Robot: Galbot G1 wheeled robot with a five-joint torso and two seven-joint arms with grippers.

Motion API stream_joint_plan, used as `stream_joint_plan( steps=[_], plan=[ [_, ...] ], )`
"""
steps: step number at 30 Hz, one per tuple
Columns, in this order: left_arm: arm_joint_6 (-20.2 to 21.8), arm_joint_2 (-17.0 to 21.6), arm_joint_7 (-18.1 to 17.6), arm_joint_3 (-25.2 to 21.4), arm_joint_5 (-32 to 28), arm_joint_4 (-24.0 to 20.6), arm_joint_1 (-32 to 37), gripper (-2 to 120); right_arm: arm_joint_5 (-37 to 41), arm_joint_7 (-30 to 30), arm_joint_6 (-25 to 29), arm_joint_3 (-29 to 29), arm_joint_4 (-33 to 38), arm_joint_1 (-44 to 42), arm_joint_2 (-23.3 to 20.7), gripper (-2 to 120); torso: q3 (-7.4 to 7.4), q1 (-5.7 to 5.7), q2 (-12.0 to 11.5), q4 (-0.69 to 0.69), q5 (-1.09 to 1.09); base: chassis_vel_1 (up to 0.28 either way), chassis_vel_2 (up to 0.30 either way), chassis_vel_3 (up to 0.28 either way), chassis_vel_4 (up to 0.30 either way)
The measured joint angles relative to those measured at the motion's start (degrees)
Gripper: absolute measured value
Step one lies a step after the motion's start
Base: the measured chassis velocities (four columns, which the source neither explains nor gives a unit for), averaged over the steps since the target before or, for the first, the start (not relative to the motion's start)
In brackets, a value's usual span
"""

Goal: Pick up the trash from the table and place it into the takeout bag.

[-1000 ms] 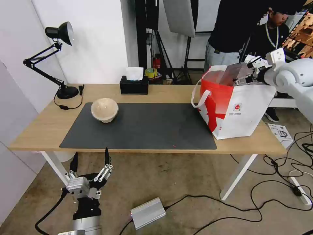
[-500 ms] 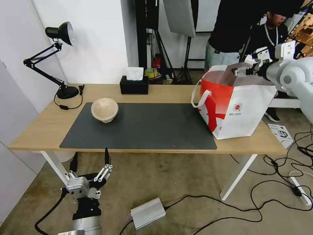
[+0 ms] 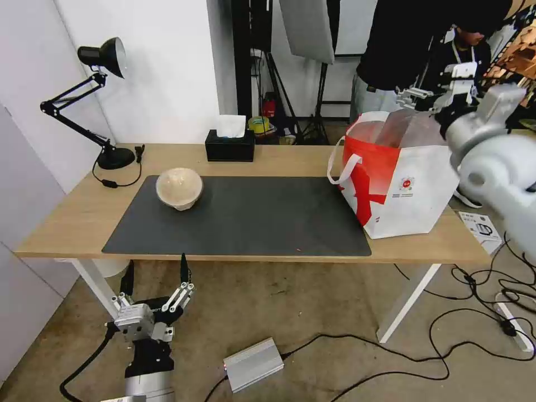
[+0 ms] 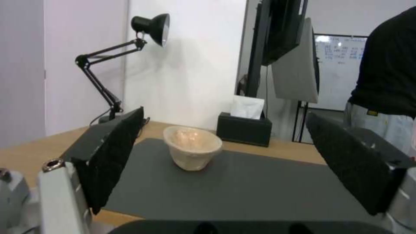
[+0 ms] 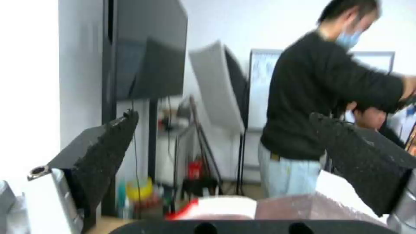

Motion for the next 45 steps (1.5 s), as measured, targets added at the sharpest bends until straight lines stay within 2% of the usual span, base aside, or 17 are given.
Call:
stream_joint_plan(
  steps=[4,8,10,14,20,24,37,45],
  plan=[
    [0.0,0.0,0.0,-0.1,0.0,-0.1,0.1,100,-7.0,5.4,8.2,3.0,4.7,-7.9,2.4,100,0.00,0.00,0.0,0.00,0.01,0.000,0.000,0.000,0.000],
    [0.0,0.0,0.0,-0.5,0.0,-0.2,0.1,100,-13.0,8.3,11.1,3.1,7.4,-11.2,3.9,100,0.00,0.00,0.0,0.02,0.00,0.000,0.000,0.000,0.000],
    [0.0,0.0,0.0,-0.6,0.0,-0.3,0.0,100,-13.5,8.5,11.2,3.1,8.0,-11.8,4.1,100,0.01,0.00,0.0,0.01,0.00,0.000,0.000,0.000,0.000],
    [0.0,0.0,-0.1,-1.1,-0.3,-0.8,0.2,100,-14.9,11.0,11.4,3.2,13.7,-16.3,6.2,100,0.00,0.00,0.0,0.02,-0.01,0.000,0.000,0.000,0.000],
    [-0.1,-0.1,-0.1,-1.1,-0.3,-0.8,0.4,100,-16.9,12.1,11.5,3.0,17.4,-20.6,6.8,100,0.00,0.00,0.0,0.01,0.00,0.000,0.000,0.000,0.000],
    [-0.2,0.0,-0.2,-1.3,-0.4,-0.6,0.4,100,-21.1,13.7,11.5,4.2,20.3,-27.9,8.0,100,0.00,0.00,0.0,0.00,0.00,0.000,0.000,0.000,0.000],
    [-0.2,0.0,-0.2,-1.0,-0.2,-0.3,0.4,100,-30.3,16.5,11.5,6.8,24.0,-45.6,10.4,100,0.00,0.00,0.0,0.00,0.00,0.000,0.000,0.000,0.000],
    [-0.2,0.0,-0.2,-0.9,0.0,-0.3,0.8,100,-34.7,16.8,11.5,7.4,25.6,-53.5,12.0,100,0.00,0.00,0.0,0.00,0.00,0.000,0.000,0.000,0.000]
  ],
)
